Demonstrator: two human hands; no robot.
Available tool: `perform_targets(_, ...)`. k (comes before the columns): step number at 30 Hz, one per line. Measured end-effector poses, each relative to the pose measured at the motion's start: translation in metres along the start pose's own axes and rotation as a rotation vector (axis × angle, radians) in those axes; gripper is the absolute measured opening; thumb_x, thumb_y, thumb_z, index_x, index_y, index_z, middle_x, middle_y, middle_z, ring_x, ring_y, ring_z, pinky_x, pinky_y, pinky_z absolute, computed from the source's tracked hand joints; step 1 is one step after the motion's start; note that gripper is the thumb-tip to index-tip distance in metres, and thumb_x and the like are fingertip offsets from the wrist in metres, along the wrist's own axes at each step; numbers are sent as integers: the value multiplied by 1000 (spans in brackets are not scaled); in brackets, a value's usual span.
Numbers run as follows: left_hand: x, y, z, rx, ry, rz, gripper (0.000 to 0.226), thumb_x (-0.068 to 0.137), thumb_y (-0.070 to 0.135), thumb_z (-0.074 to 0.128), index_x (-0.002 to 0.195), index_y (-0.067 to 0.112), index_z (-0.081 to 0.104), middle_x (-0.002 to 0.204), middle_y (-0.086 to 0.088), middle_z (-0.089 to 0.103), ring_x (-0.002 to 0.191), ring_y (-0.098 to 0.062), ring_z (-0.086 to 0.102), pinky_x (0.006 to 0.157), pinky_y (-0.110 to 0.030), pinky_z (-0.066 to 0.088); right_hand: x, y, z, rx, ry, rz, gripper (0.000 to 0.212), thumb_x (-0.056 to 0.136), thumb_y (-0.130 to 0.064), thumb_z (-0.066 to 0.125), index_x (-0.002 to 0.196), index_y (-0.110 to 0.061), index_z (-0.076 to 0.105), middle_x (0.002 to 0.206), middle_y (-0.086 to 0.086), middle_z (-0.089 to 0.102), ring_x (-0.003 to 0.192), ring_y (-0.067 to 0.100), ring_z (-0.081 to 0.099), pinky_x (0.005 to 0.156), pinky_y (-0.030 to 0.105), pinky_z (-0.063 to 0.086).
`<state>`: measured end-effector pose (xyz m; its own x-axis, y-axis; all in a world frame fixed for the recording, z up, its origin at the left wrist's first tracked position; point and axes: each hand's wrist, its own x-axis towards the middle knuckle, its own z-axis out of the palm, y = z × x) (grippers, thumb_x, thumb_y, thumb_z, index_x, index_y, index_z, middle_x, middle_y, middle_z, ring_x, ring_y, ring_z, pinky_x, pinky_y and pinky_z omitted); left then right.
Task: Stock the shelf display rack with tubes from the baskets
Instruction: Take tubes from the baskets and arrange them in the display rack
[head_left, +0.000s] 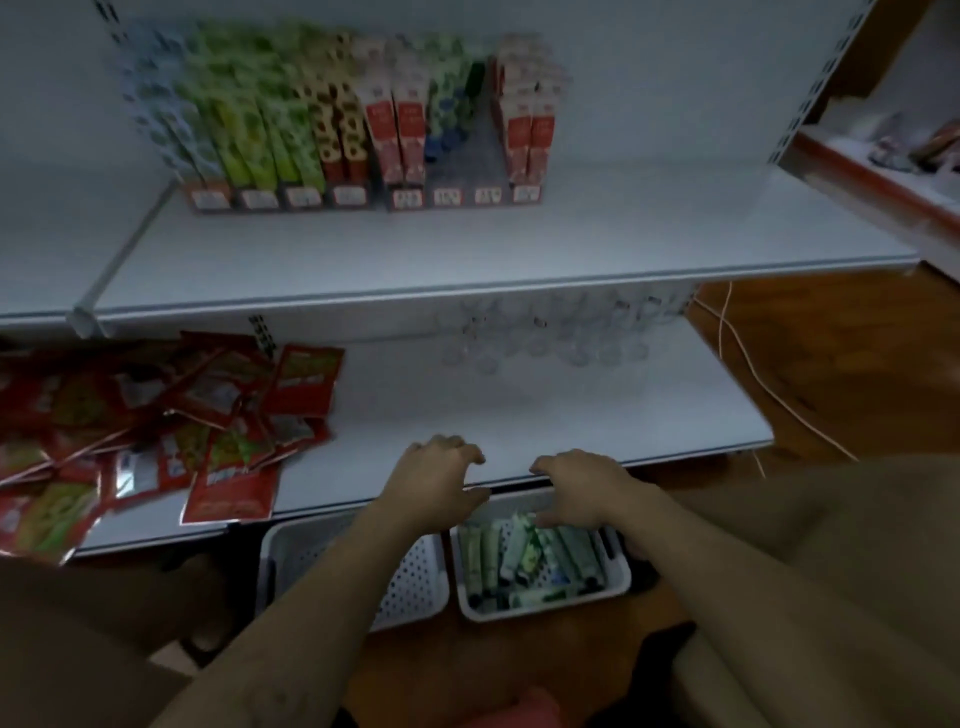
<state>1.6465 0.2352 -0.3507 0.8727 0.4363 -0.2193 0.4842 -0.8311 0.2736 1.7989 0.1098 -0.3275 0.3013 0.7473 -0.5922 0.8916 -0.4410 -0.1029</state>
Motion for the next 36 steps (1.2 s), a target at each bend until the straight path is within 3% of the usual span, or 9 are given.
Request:
perform_targets(9,21,-5,95,-86,-333,-78,38,93,38,54,124,16,56,124,-7,58,109,-25,54,95,-41,44,39,38,52,41,-285,123,49,95,-27,58,137,-5,46,120,18,59,79,26,56,71,35,48)
perform_targets(12,32,-2,111,-99,-381,-61,25,93,34,55,111,17,57,121,-8,59,104,-25,56,85,-35,46,53,56,67,-15,-334,192,19,97,-23,55,103,-6,62,78,15,54,56,20,40,64,33,41)
perform_targets(14,40,2,118,-100,-405,-52,36,93,35,55,122,14,56,120,-9,60,102,-26,59,85,-38,51,61,66,78,-15,-337,226,29,98,-20,53,70,-15,47,61,7,32,50,18,24,56,31,33)
perform_targets(18,53,11,135,-130,-401,-21,27,90,29,56,106,9,64,101,-12,66,85,-24,62,66,-31,51,77,75,102,69,-405,233,42,95,-13,50,60,-21,27,58,4,19,49,16,13,50,31,22)
perform_targets(22,62,15,151,-100,-443,-21,23,90,28,55,96,8,64,87,-12,65,75,-25,61,61,-33,51,89,69,120,193,-404,303,14,97,-12,45,90,-13,57,69,7,39,57,18,32,64,37,39)
perform_targets(25,74,16,159,-94,-473,-5,22,91,28,55,96,8,62,89,-11,63,78,-25,61,63,-34,53,96,73,131,245,-371,344,27,99,-12,43,124,-4,47,107,14,58,76,21,51,78,40,46)
perform_targets(31,97,38,177,-131,-432,-13,17,92,21,53,101,9,61,97,-12,62,82,-24,59,54,-27,42,108,79,149,186,-240,406,41,96,-15,50,134,-5,39,118,13,59,103,27,59,78,37,50)
perform_targets(34,103,47,184,-127,-337,-46,35,90,19,57,123,9,55,121,-14,55,106,-29,54,75,-36,49,111,79,158,162,-220,398,56,96,-13,50,145,-3,24,122,15,58,106,28,59,77,36,50)
perform_targets(36,107,48,188,-113,-315,-52,50,90,18,57,138,9,42,134,-14,47,117,-29,48,83,-37,47,114,82,161,246,-243,379,39,94,-16,53,129,-2,44,113,14,61,100,28,61,76,35,50)
